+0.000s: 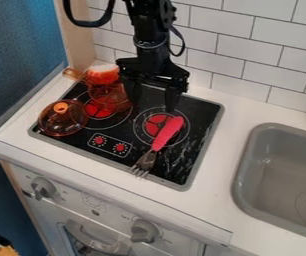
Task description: Move the orange pot beside the right stove corner
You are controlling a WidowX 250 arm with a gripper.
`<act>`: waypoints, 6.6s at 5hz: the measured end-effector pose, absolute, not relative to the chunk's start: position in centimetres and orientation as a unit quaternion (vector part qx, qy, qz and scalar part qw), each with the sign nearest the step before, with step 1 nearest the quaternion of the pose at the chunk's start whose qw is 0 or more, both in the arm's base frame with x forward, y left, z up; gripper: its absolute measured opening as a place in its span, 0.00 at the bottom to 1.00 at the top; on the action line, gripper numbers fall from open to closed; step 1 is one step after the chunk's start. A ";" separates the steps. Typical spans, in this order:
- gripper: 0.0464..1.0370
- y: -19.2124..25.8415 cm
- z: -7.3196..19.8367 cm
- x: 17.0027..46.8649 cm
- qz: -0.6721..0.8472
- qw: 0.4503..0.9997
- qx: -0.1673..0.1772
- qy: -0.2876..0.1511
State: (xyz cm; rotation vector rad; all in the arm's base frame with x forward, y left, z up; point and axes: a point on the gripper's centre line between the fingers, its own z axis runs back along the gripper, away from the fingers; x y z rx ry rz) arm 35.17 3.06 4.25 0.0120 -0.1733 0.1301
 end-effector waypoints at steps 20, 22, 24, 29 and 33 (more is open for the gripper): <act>0.04 -7.7 5.7 37.5 -0.050 0.994 0.035 -0.094; 0.04 -10.5 1.0 41.2 -0.078 0.994 0.054 -0.052; 0.04 -11.5 -0.5 41.7 -0.094 0.992 0.071 -0.042; 0.85 -11.1 -1.6 41.3 -0.069 0.994 0.084 -0.015; 0.96 -8.6 5.0 40.7 -0.032 0.997 0.030 -0.064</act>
